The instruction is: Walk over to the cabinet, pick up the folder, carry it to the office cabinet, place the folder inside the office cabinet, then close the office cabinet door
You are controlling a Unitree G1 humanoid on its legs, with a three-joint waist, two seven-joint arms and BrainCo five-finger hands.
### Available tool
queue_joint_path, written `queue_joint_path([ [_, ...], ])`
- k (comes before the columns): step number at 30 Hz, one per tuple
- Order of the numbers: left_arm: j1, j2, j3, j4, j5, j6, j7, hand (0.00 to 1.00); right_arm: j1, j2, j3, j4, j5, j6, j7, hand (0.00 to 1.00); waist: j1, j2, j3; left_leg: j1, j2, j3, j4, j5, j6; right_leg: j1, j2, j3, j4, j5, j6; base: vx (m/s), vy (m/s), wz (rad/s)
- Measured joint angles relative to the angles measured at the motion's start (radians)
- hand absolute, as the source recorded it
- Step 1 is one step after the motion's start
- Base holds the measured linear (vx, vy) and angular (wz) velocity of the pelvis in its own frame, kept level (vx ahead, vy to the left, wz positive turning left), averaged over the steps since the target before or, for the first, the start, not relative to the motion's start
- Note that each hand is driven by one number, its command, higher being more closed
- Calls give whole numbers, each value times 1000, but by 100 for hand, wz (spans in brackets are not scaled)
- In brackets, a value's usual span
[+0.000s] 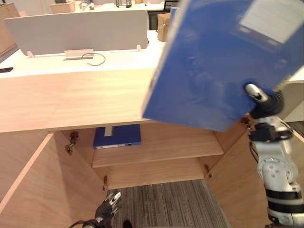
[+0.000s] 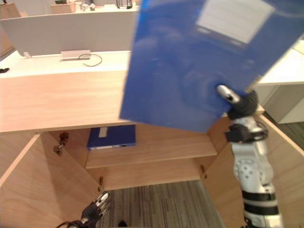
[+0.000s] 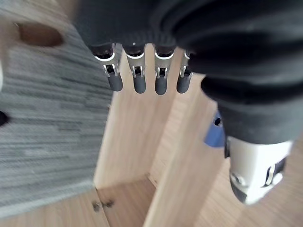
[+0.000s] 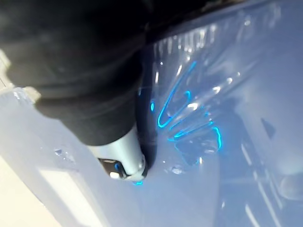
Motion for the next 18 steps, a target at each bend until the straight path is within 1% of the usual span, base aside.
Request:
queue_joint_path([
  [1,-1,-10,36,39,3,6,2,0,26,28,-10,0,-13,0,-6,100,-5,-1,-6,1,3,4,0,-2,-2,-1,3,6,-2,0,0,-26,-48,-30],
  [2,-4,-32,113,109,3,17,16,0,84,85,-27,-4,-43,-1,-18,100,-14,0,-17,3,9,9,0,-4,-5,-2,7,14,-6,2,-3,-14,-36,-20],
  [3,-4,-44,157,146,2,21,29,0,128,128,-45,-10,-63,-1,-24,100,-16,1,-19,4,11,10,0,-5,-7,-2,10,17,-8,3,-4,-14,-32,-17],
  [4,-4,-54,190,170,2,21,43,0,169,173,-57,-13,-84,-4,-31,100,-19,2,-19,5,14,11,0,-6,-8,-2,12,19,-10,4,-6,-15,-24,-10],
  [6,5,-61,213,204,5,21,61,0,241,268,-54,-12,-120,-3,-45,100,-21,2,-19,10,19,17,0,-7,-11,1,17,26,-13,8,-10,-18,-11,-14],
  [7,8,-64,227,223,24,21,65,0,274,308,-32,-10,-124,-4,-45,100,-19,5,-16,20,20,24,1,-13,-19,6,18,32,-13,9,-10,-12,0,-15],
  [8,10,-64,229,227,27,21,65,0,280,313,-25,-9,-124,-4,-45,100,-19,6,-15,21,20,24,1,-15,-21,6,18,33,-13,9,-10,-9,7,-17],
  [9,18,-70,264,239,63,21,67,0,327,346,36,11,-112,-5,-33,100,-16,6,-14,35,20,33,1,-21,-24,16,17,38,-12,9,-10,-10,10,-14],
  [11,27,-85,303,246,90,19,67,0,393,371,131,50,-104,1,-4,100,-11,12,-11,50,20,41,1,-30,-28,27,14,42,-13,7,-8,-6,13,-14],
  [12,29,-102,330,249,108,19,66,0,434,381,204,94,-78,14,31,100,-8,13,-10,54,19,46,1,-38,-25,28,12,45,-12,3,-3,-2,16,-8],
  [13,29,-113,342,250,117,19,65,0,454,387,239,121,-68,23,45,100,-7,15,-9,55,20,48,1,-41,-24,28,11,46,-12,0,0,-2,19,-8],
  [15,31,-164,390,248,133,19,59,0,524,425,336,223,-32,72,88,100,2,30,0,58,19,70,1,-50,-23,18,3,57,3,-17,-2,7,26,-12],
  [16,33,-173,402,248,137,19,58,0,541,432,351,246,-17,90,98,100,4,37,3,60,19,80,2,-54,-23,12,0,62,13,-24,-1,19,38,-25],
  [17,40,-189,413,248,144,19,58,0,566,439,366,285,0,118,116,100,8,57,10,68,15,98,5,-62,-22,3,-7,74,38,-37,3,48,70,-31],
  [18,52,-207,419,247,149,19,58,0,589,434,370,309,10,130,128,100,5,78,15,77,8,115,8,-71,-20,-7,-18,86,62,-50,9,52,62,-34],
])
